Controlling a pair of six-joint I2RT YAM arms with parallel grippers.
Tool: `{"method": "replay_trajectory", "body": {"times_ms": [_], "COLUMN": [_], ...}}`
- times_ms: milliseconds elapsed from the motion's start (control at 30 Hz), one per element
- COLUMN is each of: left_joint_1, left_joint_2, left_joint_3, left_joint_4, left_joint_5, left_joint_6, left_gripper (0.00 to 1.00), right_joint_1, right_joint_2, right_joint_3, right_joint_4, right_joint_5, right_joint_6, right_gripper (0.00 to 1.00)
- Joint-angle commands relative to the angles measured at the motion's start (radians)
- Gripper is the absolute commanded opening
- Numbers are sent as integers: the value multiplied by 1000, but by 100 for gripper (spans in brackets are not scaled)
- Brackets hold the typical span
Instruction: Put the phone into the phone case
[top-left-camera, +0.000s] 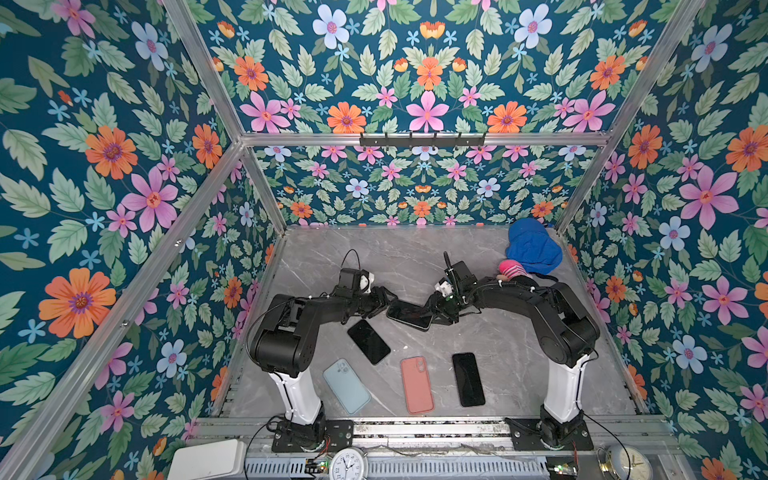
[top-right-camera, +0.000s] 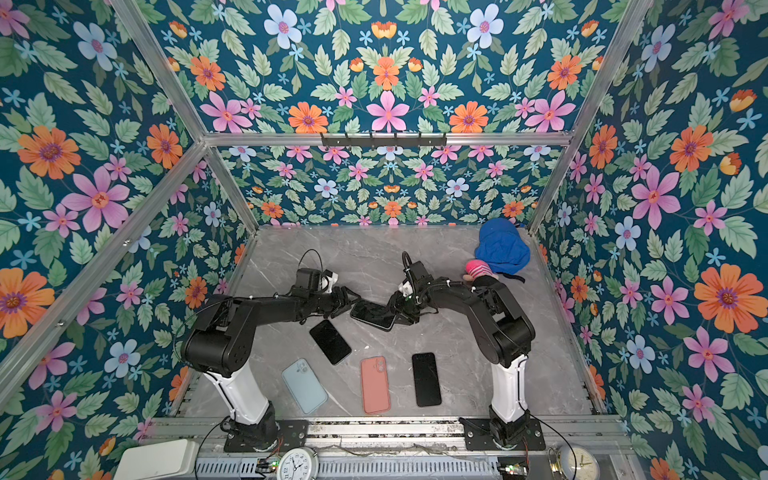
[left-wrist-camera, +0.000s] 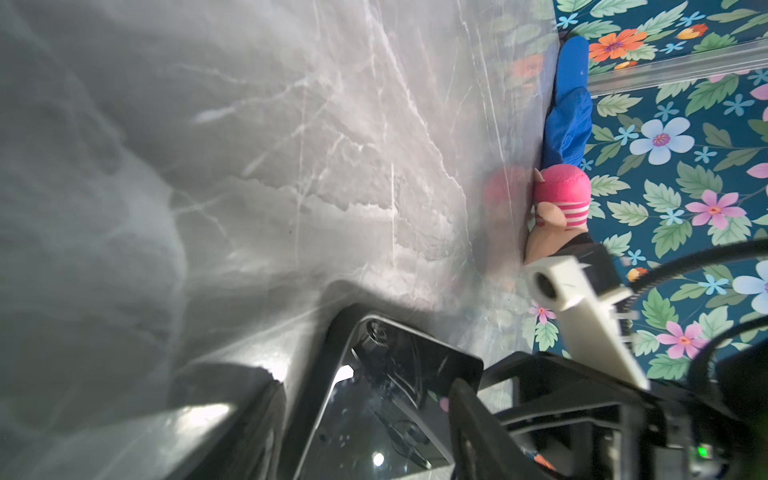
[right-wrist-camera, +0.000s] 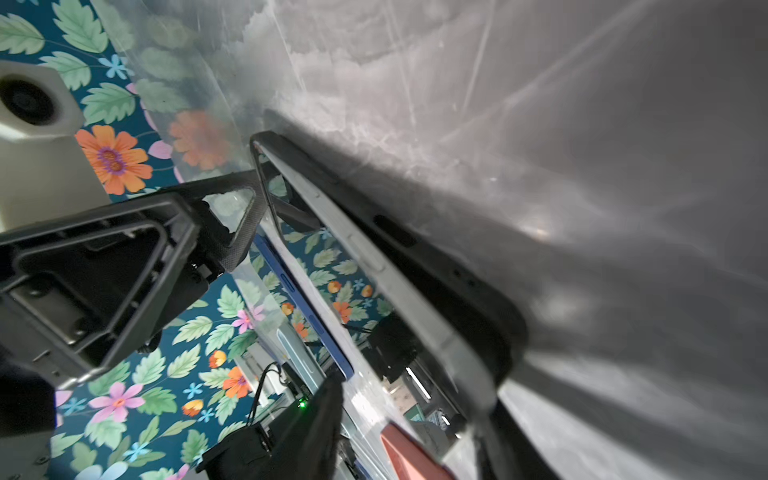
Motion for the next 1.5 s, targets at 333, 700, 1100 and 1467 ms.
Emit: {"method": "replay_trajectory", "body": {"times_ms": [333,700,1100,1467], "left_joint_1": [0,-20,-37,-59], "left_joint_2": [-21,-3,7,1], "left_joint_3": [6,5,-7,-30], "left_joint_4": [-184,-174,-147,-116], "left_joint_5": [-43,-35,-20,-16], "left_joint_6": [105,111,100,82], "left_gripper": [64,57,48,42], "right_joint_1": [67,94,114,126], "right_joint_2": [-72,-20,13,54], "right_joint_3": [37,62,83,89], "right_joint_4": [-258,-222,-188,-142], "right_joint_5": [229,191,160,164], "right_joint_6": [-101,-75,-53,-20], "right_gripper": [56,37,16,10]}}
